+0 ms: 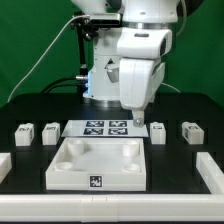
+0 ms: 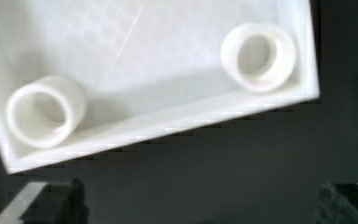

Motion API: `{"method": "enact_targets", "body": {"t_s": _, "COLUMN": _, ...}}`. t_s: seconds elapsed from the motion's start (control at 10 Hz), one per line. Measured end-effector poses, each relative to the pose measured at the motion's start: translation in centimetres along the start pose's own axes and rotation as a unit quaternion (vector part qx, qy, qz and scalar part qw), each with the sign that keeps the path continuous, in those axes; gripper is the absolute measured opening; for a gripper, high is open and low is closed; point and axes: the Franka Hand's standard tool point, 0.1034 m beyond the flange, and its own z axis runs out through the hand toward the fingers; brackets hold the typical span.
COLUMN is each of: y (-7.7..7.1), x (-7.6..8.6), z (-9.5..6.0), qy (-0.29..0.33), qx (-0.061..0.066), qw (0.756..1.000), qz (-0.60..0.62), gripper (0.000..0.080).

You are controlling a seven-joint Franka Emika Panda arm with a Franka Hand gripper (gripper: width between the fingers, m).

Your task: Assemble one leg

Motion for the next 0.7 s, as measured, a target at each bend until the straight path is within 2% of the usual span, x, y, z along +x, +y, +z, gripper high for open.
{"method": "enact_targets", "body": {"t_s": 0.1, "y": -0.6, "x": -1.1, "z": 0.7, "qy": -0.003, "qx": 0.009, "qw": 1.0, "qz": 0.004, "gripper": 0.065}}
{"method": "enact_targets", "body": {"t_s": 0.3, "y": -0.4, "x": -0.9, "z": 0.5, "qy": -0.002, "qx": 0.008, "qw": 1.0, "qz": 0.005, "gripper": 0.065}}
{"method": "enact_targets", "body": {"t_s": 0.4, "y": -0.4, "x": -1.1, "z": 0.7, "qy": -0.003, "qx": 0.015, "qw": 1.0, "qz": -0.002, "gripper": 0.065}}
{"method": "enact_targets", "body": {"t_s": 0.5, "y": 0.3, "x": -1.6, "z": 0.8, "qy": -0.005, "qx": 0.023, "qw": 1.0, "qz": -0.017, "gripper": 0.065}}
{"method": "enact_targets", "body": {"t_s": 0.6, "y": 0.4, "x": -2.6, "z": 1.5, "qy": 0.0, "qx": 0.013, "qw": 0.999, "qz": -0.046, "gripper": 0.065}}
{"method": "enact_targets", "body": {"t_s": 0.7, "y": -0.4, "x": -3.7, "z": 2.5, "qy": 0.003, "qx": 0.012, "qw": 0.998, "qz": -0.054, "gripper": 0.065}}
